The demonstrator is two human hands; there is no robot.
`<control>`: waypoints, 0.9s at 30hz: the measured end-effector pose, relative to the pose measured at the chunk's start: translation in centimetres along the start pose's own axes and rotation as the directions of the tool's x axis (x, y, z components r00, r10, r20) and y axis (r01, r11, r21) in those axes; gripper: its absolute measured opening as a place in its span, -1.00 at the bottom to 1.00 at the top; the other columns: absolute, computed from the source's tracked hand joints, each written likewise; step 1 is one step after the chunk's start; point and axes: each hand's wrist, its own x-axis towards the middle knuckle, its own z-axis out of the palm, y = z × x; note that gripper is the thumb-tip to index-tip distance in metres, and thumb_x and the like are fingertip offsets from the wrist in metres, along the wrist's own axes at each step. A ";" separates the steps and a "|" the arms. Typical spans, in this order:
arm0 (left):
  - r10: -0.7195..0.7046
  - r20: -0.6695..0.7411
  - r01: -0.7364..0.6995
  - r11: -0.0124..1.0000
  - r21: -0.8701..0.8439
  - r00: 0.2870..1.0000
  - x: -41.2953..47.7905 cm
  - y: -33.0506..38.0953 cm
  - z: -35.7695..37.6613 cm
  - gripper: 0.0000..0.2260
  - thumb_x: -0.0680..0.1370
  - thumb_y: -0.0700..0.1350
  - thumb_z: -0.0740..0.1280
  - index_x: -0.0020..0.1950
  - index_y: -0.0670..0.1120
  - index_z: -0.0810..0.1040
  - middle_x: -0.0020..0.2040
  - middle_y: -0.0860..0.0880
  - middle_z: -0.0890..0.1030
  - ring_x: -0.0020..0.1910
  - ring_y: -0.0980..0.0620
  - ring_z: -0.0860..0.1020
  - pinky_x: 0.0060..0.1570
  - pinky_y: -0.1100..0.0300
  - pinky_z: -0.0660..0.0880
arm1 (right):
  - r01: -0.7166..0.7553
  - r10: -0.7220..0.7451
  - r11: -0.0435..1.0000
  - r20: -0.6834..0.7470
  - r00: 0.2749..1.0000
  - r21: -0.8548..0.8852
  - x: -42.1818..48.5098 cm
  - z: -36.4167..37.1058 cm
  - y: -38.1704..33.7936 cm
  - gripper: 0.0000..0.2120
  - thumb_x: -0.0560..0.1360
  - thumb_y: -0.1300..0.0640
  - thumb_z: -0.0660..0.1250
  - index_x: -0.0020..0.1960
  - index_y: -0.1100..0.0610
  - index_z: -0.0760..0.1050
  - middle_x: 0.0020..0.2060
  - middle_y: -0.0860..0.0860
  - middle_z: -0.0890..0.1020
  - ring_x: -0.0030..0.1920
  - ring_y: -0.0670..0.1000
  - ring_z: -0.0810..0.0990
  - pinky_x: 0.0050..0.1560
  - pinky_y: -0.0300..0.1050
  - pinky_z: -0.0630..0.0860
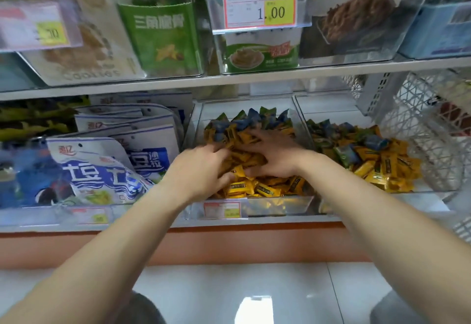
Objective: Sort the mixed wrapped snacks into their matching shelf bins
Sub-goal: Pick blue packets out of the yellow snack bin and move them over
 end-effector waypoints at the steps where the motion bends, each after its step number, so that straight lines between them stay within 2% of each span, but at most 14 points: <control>1: 0.029 0.006 -0.029 0.999 0.012 1.000 -0.1 -0.4 -0.3 -0.55 0.56 0.24 0.22 0.37 0.06 0.44 0.31 -0.01 0.53 0.19 -0.09 0.56 0.04 -0.03 0.57 | -0.009 0.009 1.000 -0.004 1.000 0.000 0.2 0.2 0.0 -0.28 0.43 -0.46 0.20 0.52 -0.32 0.08 0.59 -0.08 -0.02 0.56 0.14 0.00 0.50 0.14 0.01; 3: 0.060 -0.045 -0.059 0.998 0.017 0.997 -0.8 -1.4 -0.6 -0.58 0.54 0.20 0.27 0.34 0.06 0.48 0.26 0.01 0.56 0.16 -0.08 0.57 0.04 -0.02 0.56 | -0.026 0.026 1.000 -0.015 1.000 0.003 1.1 0.3 -0.6 -0.28 0.44 -0.41 0.24 0.52 -0.31 0.09 0.59 -0.04 0.02 0.56 0.15 0.04 0.50 0.11 0.04; 6: 0.039 -0.119 -0.037 0.999 0.019 0.992 -2.8 -2.6 0.3 -0.59 0.47 0.22 0.34 0.24 0.06 0.55 0.18 0.04 0.59 0.17 -0.05 0.55 0.15 -0.02 0.43 | -0.056 0.056 0.998 -0.051 0.997 -0.010 2.0 0.3 -1.7 -0.32 0.45 -0.32 0.25 0.51 -0.30 0.11 0.58 0.01 0.08 0.54 0.20 0.11 0.48 0.10 0.11; 8: 0.044 -0.096 -0.044 0.999 -0.004 0.994 -3.6 -3.3 1.0 -0.60 0.45 0.26 0.35 0.19 0.09 0.56 0.17 0.08 0.58 0.24 -0.02 0.49 0.22 -0.02 0.35 | -0.099 0.099 0.995 -0.013 0.995 0.025 2.0 -0.1 -2.5 -0.30 0.45 -0.26 0.28 0.52 -0.30 0.09 0.58 0.01 0.05 0.55 0.21 0.06 0.48 0.13 0.12; 10: 0.068 -0.070 -0.069 0.998 -0.013 0.995 -3.3 -3.9 0.9 -0.57 0.43 0.29 0.34 0.21 0.12 0.55 0.19 0.09 0.59 0.31 -0.01 0.43 0.27 -0.04 0.32 | -0.145 0.148 0.987 -0.048 0.988 0.075 1.7 -0.6 -3.1 -0.27 0.45 -0.14 0.32 0.54 -0.23 0.07 0.59 -0.01 0.01 0.57 0.18 -0.04 0.49 0.18 0.09; 12: 0.088 -0.049 -0.090 0.996 -0.027 0.995 -3.0 -4.5 0.7 -0.51 0.40 0.30 0.36 0.25 0.12 0.55 0.21 0.08 0.59 0.33 -0.02 0.41 0.29 -0.05 0.32 | -0.088 0.124 0.986 -0.279 0.952 0.139 0.6 -0.7 -4.5 -0.37 0.47 0.01 0.30 0.51 -0.13 0.22 0.55 -0.02 0.15 0.55 0.11 0.03 0.50 0.17 0.16; 13: 0.104 -0.047 -0.105 0.994 -0.022 0.994 -2.9 -4.8 0.7 -0.49 0.38 0.31 0.37 0.26 0.11 0.55 0.22 0.08 0.59 0.34 -0.02 0.41 0.29 -0.05 0.32 | 0.000 0.076 0.985 -0.427 0.901 0.173 0.0 -0.6 -5.2 -0.45 0.47 0.05 0.27 0.45 -0.09 0.32 0.49 -0.03 0.28 0.50 0.03 0.16 0.44 0.09 0.26; 14: 0.115 -0.043 -0.116 0.993 -0.014 0.992 -2.9 -4.9 0.7 -0.48 0.37 0.32 0.36 0.25 0.12 0.55 0.22 0.09 0.59 0.35 -0.01 0.40 0.29 -0.03 0.32 | 0.100 0.017 0.973 -0.498 0.867 0.208 -0.5 -0.6 -6.0 -0.51 0.47 0.04 0.24 0.41 -0.08 0.39 0.42 -0.06 0.39 0.41 -0.06 0.26 0.36 -0.04 0.33; 16: 0.119 -0.023 -0.119 0.993 -0.012 0.993 -2.7 -5.0 0.7 -0.47 0.34 0.34 0.36 0.22 0.12 0.57 0.18 0.11 0.60 0.34 0.01 0.38 0.26 0.02 0.32 | 0.199 -0.097 0.949 -0.374 0.922 0.244 -1.2 -0.3 -7.6 -0.52 0.50 -0.10 0.24 0.41 -0.12 0.37 0.35 -0.10 0.46 0.30 -0.11 0.37 0.24 -0.17 0.37; 18: 0.106 -0.012 -0.106 0.994 -0.041 0.994 -2.2 -5.0 0.4 -0.51 0.33 0.30 0.40 0.19 0.13 0.58 0.11 0.11 0.61 0.30 0.00 0.40 0.20 0.03 0.37 | 0.160 -0.134 0.979 -0.192 0.972 0.125 -0.9 0.4 -7.8 -0.41 0.48 -0.26 0.27 0.47 -0.19 0.27 0.38 -0.11 0.41 0.31 -0.05 0.37 0.25 -0.06 0.41; 21: 0.088 -0.053 -0.096 0.980 -0.174 0.995 -2.0 -5.5 0.2 -0.63 0.35 0.16 0.49 0.12 0.12 0.61 0.02 0.10 0.61 0.13 0.03 0.47 0.07 0.03 0.48 | 0.095 -0.098 0.995 -0.210 0.973 -0.027 -1.0 0.4 -6.5 -0.38 0.42 -0.35 0.29 0.44 -0.25 0.27 0.37 -0.15 0.38 0.33 -0.01 0.36 0.24 0.04 0.44; 23: 0.039 -0.112 -0.073 0.942 -0.327 0.993 -2.2 -5.8 0.1 -0.68 0.36 0.07 0.55 0.08 0.10 0.63 -0.03 0.11 0.60 -0.01 0.10 0.51 -0.04 0.20 0.47 | 0.068 -0.083 0.995 -0.240 0.967 -0.068 -1.2 0.2 -5.5 -0.37 0.40 -0.37 0.28 0.43 -0.25 0.30 0.34 -0.16 0.40 0.35 0.00 0.34 0.25 0.03 0.42; 25: -0.053 -0.180 -0.036 0.888 -0.459 0.982 -2.4 -5.8 0.1 -0.70 0.35 0.00 0.58 0.04 0.09 0.64 -0.08 0.12 0.60 -0.11 0.17 0.51 -0.14 0.43 0.37 | 0.030 -0.057 0.993 -0.242 0.969 -0.115 -1.4 0.0 -5.1 -0.36 0.39 -0.38 0.28 0.43 -0.24 0.31 0.34 -0.16 0.38 0.37 0.01 0.29 0.27 0.03 0.37; 27: -0.140 -0.224 0.007 0.860 -0.510 0.964 -2.4 -5.3 0.2 -0.71 0.36 0.00 0.58 0.05 0.09 0.65 -0.16 0.14 0.59 -0.20 0.19 0.51 -0.19 0.40 0.38 | -0.017 -0.020 0.986 -0.218 0.976 -0.169 -1.7 -0.1 -5.0 -0.29 0.40 -0.37 0.30 0.48 -0.19 0.26 0.40 -0.11 0.33 0.41 0.05 0.21 0.33 0.09 0.33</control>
